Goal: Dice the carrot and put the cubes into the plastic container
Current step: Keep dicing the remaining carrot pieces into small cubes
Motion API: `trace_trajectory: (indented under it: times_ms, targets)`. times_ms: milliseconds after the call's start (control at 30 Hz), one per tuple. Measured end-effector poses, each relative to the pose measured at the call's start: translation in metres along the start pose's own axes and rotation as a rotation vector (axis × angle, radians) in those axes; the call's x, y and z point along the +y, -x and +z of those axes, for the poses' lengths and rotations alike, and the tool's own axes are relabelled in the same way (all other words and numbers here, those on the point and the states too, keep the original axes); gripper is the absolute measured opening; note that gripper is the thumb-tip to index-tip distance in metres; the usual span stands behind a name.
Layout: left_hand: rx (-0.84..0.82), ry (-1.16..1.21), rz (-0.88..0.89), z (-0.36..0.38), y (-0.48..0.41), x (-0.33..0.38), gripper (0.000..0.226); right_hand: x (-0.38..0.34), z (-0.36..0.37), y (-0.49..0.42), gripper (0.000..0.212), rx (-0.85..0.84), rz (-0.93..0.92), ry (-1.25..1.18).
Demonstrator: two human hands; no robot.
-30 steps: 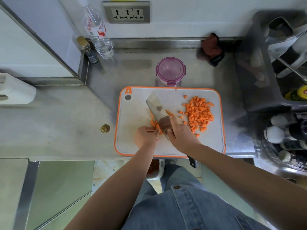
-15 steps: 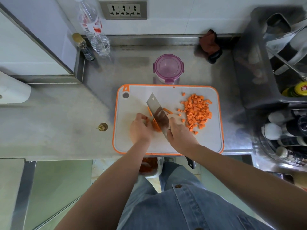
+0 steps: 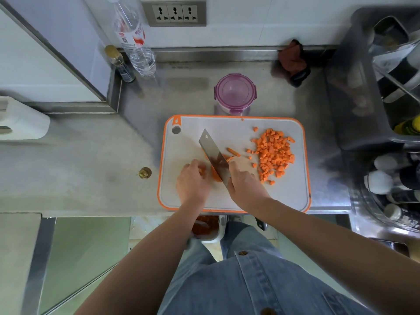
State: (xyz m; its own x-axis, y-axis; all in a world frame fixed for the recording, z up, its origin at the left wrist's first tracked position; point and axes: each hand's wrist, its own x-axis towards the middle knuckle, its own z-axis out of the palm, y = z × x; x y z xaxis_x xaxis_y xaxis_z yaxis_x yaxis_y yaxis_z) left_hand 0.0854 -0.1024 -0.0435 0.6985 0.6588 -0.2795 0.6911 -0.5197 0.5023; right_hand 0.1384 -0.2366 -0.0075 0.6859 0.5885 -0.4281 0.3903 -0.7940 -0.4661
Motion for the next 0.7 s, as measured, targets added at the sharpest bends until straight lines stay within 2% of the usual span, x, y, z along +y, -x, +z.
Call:
trace_trajectory:
  times_ms: [100,333,533,700]
  targets:
    - [-0.083,0.077,0.024,0.004,0.004,0.002,0.013,0.0,-0.002,-0.004,0.041,0.002,0.013,-0.012]
    - [-0.103,0.313,-0.187,0.016,0.002,0.01,0.013,0.006,-0.008,0.0,0.033,-0.01,-0.02,0.042]
    - [-0.105,0.333,-0.259,0.023,0.0,0.009,0.015,0.01,-0.008,-0.002,0.035,0.024,-0.025,0.088]
    - [-0.12,0.407,-0.319,0.028,-0.002,0.009,0.02,0.026,-0.014,-0.004,0.025,0.115,0.07,0.021]
